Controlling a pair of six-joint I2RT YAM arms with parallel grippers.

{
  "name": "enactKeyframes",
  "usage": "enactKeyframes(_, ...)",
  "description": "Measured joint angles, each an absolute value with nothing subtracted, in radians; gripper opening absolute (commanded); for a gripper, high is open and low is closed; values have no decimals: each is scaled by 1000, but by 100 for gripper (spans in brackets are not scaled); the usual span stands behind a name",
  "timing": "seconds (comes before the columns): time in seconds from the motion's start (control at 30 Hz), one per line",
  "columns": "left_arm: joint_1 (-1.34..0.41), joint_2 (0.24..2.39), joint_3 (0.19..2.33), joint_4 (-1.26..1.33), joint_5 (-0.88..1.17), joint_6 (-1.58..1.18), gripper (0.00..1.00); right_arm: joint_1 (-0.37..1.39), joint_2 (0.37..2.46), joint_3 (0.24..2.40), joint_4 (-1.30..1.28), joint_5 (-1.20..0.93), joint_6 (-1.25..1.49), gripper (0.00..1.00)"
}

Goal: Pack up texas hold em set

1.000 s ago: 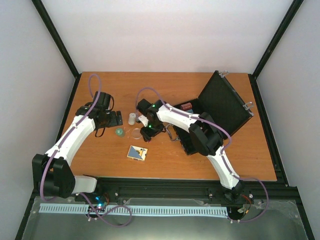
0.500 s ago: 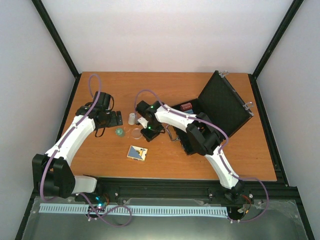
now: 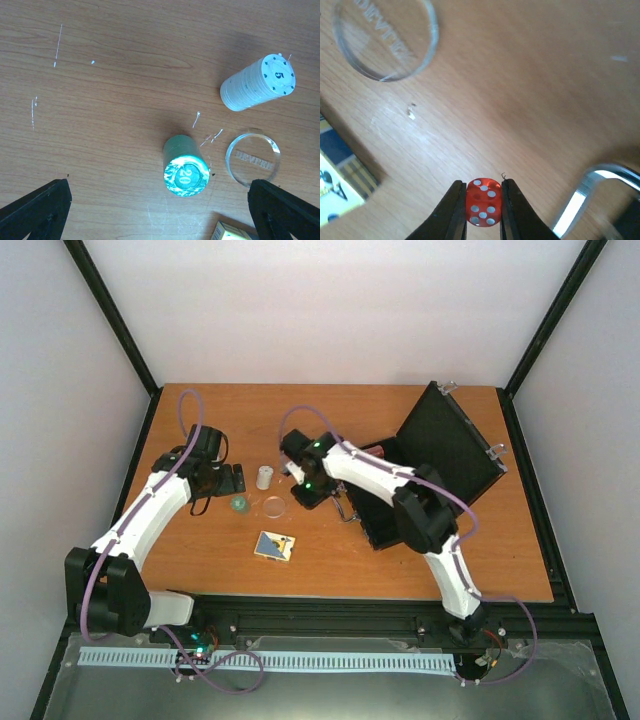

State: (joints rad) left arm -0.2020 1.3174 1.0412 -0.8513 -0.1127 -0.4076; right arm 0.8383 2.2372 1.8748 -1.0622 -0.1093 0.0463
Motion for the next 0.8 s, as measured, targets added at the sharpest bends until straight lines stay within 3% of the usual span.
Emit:
enactKeyframes(0.33, -202, 1317, 1038, -846, -108, -408, 100, 626, 1890, 1585, -1024, 35, 73, 3)
enactKeyframes(0.5, -202, 1318, 1038, -844, -103, -408, 100, 497, 1872, 1427, -994, 57, 76, 3)
enactKeyframes(0.8, -202, 1319, 1038, -844, -103, -408, 100, 460, 1872, 1351, -924, 65, 75, 3)
